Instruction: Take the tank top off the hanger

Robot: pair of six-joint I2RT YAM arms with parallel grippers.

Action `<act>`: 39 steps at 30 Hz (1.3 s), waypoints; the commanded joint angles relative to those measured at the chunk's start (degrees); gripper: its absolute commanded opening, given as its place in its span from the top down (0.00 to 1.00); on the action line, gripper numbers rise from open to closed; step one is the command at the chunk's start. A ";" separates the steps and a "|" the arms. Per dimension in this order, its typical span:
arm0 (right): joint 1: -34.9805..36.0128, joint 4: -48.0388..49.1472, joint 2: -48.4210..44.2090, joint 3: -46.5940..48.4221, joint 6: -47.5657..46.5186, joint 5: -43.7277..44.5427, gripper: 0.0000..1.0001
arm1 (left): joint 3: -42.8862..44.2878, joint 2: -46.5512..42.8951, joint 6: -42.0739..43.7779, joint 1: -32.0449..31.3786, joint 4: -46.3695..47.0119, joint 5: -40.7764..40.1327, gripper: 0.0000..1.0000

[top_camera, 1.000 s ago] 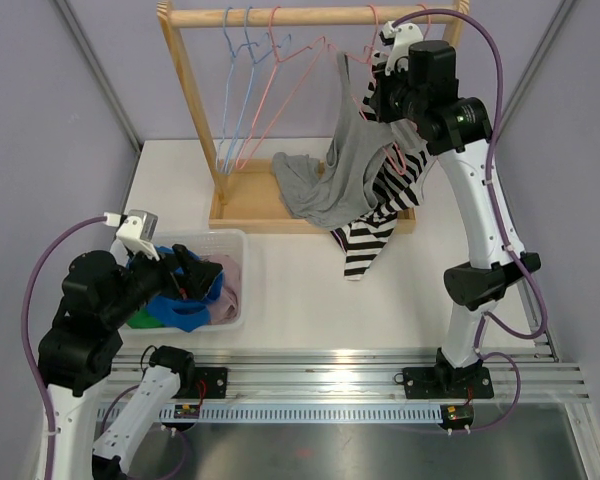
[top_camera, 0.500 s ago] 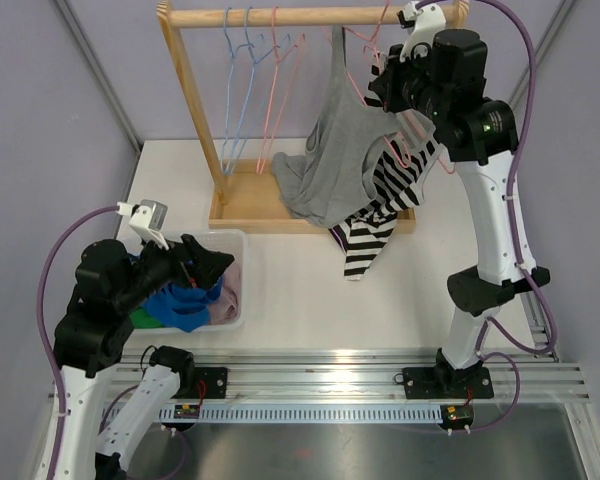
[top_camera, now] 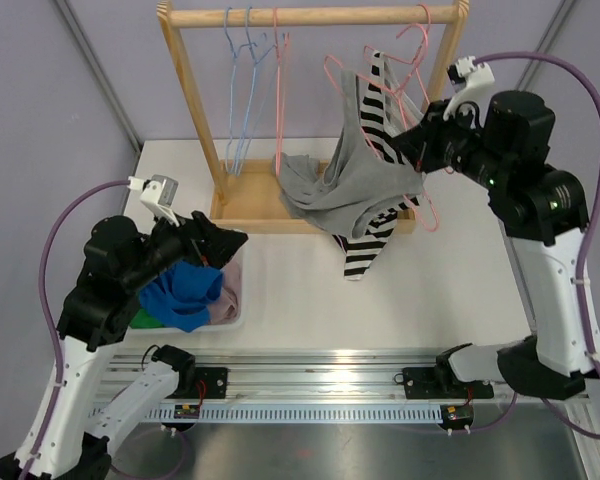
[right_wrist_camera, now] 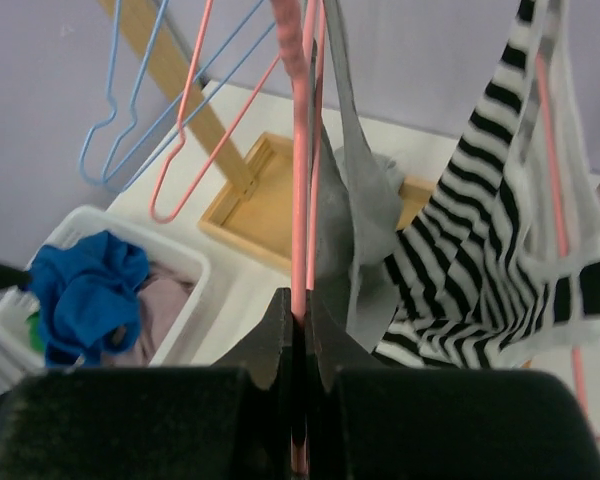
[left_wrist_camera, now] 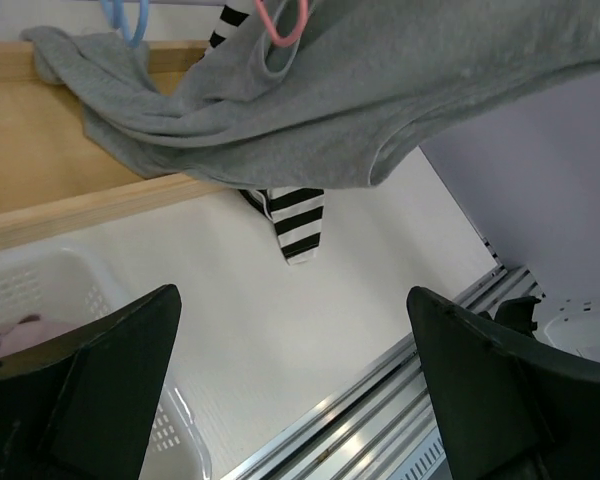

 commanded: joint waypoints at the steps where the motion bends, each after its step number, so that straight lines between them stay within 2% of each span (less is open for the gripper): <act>1: 0.57 3.73 -9.43 -8.94 3.25 -6.81 1.00 | 3.69 2.48 -1.61 -7.00 8.52 -7.91 0.01; 3: 0.48 3.91 -15.32 -16.42 4.48 -8.66 1.00 | 4.75 4.75 -2.13 -11.14 11.15 -11.96 0.01; 4: 0.48 3.99 -17.17 -18.79 4.75 -12.15 1.00 | 5.01 5.64 -2.22 -15.51 12.21 -15.90 0.01; 6: 0.48 4.69 -22.60 -25.82 5.27 -16.39 1.00 | 5.89 8.27 -2.05 -20.19 14.76 -20.58 0.01; 7: 0.48 4.87 -24.38 -28.02 5.63 -18.84 1.00 | 6.33 9.07 -1.44 -24.83 15.47 -26.08 0.01; 9: 0.57 6.01 -29.48 -33.83 5.98 -22.01 1.00 | 7.64 11.87 0.14 -29.77 17.48 -31.30 0.01; 10: 0.48 6.28 -31.15 -36.98 5.98 -25.60 1.00 | 8.00 12.58 1.19 -34.93 18.37 -35.58 0.01; 12: 0.48 6.54 -35.19 -39.02 7.46 -27.21 1.00 | 8.18 14.08 4.78 -40.14 22.14 -40.52 0.01; 13: 0.57 6.37 -36.34 -40.25 7.74 -28.35 1.00 | 8.09 15.74 6.11 -44.69 23.46 -44.64 0.01; 16: 0.57 5.58 -39.77 -41.57 8.44 -30.90 1.00 | 9.40 19.60 8.76 -49.99 25.84 -50.46 0.01; 18: 0.48 4.88 -41.35 -42.02 9.14 -31.52 1.00 | 10.28 21.63 9.02 -51.15 25.93 -51.53 0.02; 24: 0.48 2.33 -42.41 -42.46 8.18 -32.23 1.00 | 10.38 25.16 9.64 -52.73 28.30 -53.12 0.21; 27: 0.48 0.75 -42.33 -42.20 6.78 -31.18 1.00 | 11.08 25.69 9.73 -52.82 28.05 -54.69 0.48; 28: 0.57 0.13 -42.24 -41.85 6.16 -29.78 1.00 | 11.16 25.69 9.64 -52.74 27.43 -56.00 0.62; 30: 0.48 -1.62 -42.41 -41.84 4.14 -27.23 1.00 | 11.25 25.16 9.64 -52.82 26.55 -57.59 0.72; 31: 0.48 -2.15 -42.41 -41.84 3.53 -26.26 1.00 | 11.08 24.98 9.47 -52.82 26.20 -58.64 0.86; 33: 0.48 -3.21 -42.59 -42.02 2.21 -24.94 1.00 | 10.90 24.11 7.90 -52.82 24.45 -62.15 0.97; 37: 0.57 -4.70 -43.29 -42.46 0.01 -24.32 1.00 | 10.20 21.74 4.20 -52.73 20.40 -74.08 1.00; 39: 0.57 -5.32 -43.90 -42.28 -1.13 -25.36 1.00 | 9.76 20.33 2.45 -52.73 18.91 -77.18 1.00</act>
